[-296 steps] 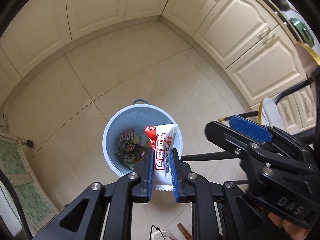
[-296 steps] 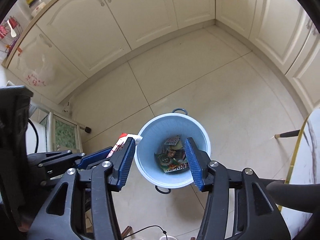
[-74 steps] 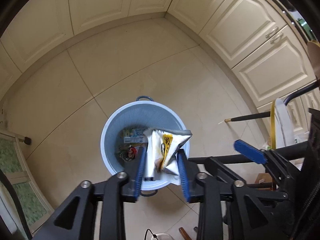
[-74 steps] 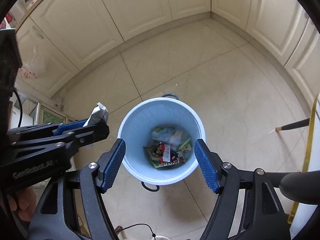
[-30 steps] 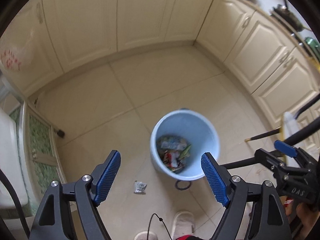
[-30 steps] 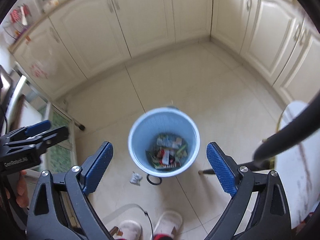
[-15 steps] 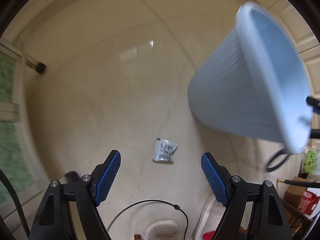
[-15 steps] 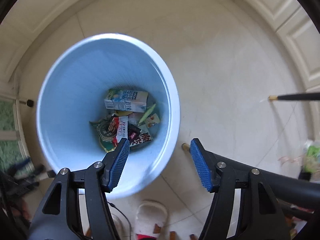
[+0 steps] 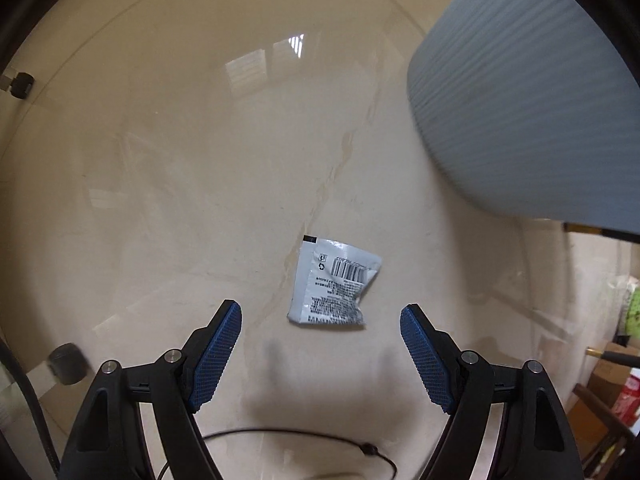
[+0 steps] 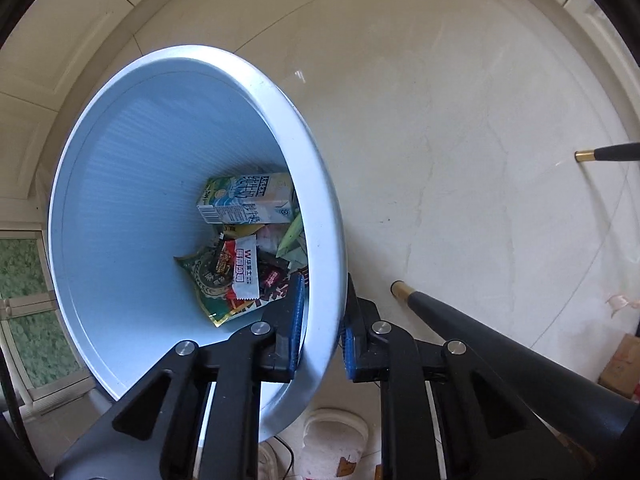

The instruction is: Collect trash

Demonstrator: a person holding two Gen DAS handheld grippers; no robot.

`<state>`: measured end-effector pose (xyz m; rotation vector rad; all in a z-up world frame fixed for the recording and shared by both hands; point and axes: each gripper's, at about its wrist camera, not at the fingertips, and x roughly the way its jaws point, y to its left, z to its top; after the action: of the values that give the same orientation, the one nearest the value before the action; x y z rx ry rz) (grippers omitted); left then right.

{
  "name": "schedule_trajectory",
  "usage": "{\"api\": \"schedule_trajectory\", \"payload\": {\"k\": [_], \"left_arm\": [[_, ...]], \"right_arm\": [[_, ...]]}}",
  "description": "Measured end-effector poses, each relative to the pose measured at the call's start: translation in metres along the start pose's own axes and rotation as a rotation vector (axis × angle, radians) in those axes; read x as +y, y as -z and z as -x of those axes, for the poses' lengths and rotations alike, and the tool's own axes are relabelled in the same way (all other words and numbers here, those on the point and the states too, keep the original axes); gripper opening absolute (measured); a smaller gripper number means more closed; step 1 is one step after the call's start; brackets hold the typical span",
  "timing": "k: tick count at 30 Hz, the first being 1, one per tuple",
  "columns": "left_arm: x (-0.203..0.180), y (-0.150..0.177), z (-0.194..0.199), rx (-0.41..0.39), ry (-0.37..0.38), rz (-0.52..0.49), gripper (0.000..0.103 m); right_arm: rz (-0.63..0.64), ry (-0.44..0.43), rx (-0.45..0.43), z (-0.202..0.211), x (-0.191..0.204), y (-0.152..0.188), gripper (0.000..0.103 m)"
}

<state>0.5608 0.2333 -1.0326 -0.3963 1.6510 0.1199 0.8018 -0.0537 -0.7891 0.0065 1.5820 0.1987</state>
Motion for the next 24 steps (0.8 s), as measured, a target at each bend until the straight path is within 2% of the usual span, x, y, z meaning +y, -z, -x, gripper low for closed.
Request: {"api": "schedule_trajectory", "payload": {"k": [2,6,7,10,13,14,17,21,24], "left_arm": [[-0.005,0.002,-0.029,0.009,-0.004,-0.007,0.074],[-0.014,0.002,-0.077,0.019,-0.025,-0.016,0.055],[-0.017,0.002,-0.088,0.011,-0.032,-0.021,0.056],[-0.031,0.001,-0.112,-0.028,-0.023,-0.031,0.041],[-0.037,0.0,-0.134,-0.026,0.005,-0.031,0.028],[-0.039,0.002,-0.139,-0.035,0.004,-0.035,0.016],[-0.042,0.003,-0.16,-0.037,0.015,-0.035,0.011],[-0.042,0.001,-0.173,-0.075,0.001,-0.005,0.01],[-0.038,-0.012,-0.158,-0.133,0.01,0.04,0.01]], "right_arm": [[-0.005,-0.008,-0.001,0.002,-0.004,-0.002,0.017],[-0.003,-0.006,-0.004,0.0,-0.005,-0.009,0.017],[-0.004,-0.005,-0.005,0.0,-0.005,-0.01,0.017],[-0.01,-0.01,-0.005,-0.006,-0.002,-0.011,0.017],[-0.006,0.0,-0.005,-0.007,-0.001,-0.012,0.017],[-0.004,0.003,-0.005,-0.009,0.0,-0.013,0.017],[-0.009,0.004,-0.003,-0.014,0.004,-0.013,0.017],[-0.006,0.01,-0.003,-0.017,0.005,-0.012,0.017],[-0.003,0.016,-0.004,-0.02,0.006,-0.012,0.017]]}}
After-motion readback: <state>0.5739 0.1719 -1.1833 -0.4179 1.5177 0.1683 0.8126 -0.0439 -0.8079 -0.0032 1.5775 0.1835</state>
